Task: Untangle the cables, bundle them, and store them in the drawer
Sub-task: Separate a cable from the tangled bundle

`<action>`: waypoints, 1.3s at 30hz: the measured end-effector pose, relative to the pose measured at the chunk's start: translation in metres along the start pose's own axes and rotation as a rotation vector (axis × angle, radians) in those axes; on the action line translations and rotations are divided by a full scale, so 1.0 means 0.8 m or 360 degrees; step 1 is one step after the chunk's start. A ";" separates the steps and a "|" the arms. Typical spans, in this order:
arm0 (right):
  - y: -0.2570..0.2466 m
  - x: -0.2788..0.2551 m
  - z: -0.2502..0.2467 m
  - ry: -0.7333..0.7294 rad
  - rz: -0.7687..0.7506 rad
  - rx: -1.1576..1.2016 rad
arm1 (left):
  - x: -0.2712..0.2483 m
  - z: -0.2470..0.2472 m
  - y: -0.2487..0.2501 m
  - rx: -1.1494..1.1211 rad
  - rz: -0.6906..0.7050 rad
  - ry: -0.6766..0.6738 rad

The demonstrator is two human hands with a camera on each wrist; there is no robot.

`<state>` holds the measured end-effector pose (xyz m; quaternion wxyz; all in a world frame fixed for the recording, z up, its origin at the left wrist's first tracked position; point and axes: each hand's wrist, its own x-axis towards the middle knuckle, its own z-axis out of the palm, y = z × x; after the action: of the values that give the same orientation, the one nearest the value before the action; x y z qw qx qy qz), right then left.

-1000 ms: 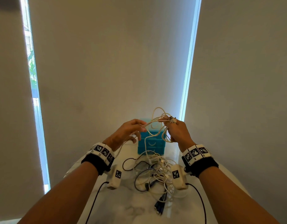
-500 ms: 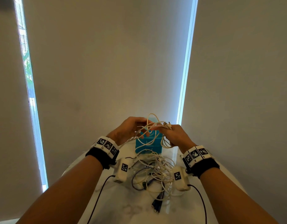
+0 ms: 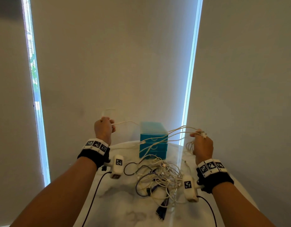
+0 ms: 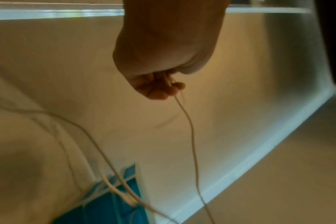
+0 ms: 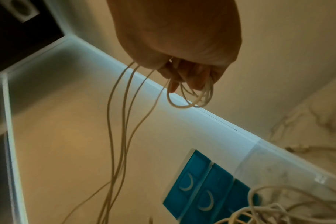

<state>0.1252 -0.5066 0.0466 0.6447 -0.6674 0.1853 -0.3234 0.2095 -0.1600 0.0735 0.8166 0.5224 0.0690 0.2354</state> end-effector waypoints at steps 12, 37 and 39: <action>-0.006 -0.013 0.028 -0.0154 -0.0207 -0.0200 | -0.007 -0.024 -0.020 0.0828 -0.0270 -0.0578; -0.095 -0.097 0.188 -0.1201 -0.0083 0.0382 | 0.024 -0.096 0.063 0.1356 0.0385 -0.0576; -0.099 -0.106 0.187 -0.1262 -0.0069 0.0438 | -0.017 -0.055 0.063 0.1353 0.0307 -0.1279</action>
<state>0.1507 -0.3315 0.1138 0.7423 -0.6516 -0.1363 -0.0766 0.1664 -0.1131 0.0967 0.4728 0.8558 -0.2053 0.0440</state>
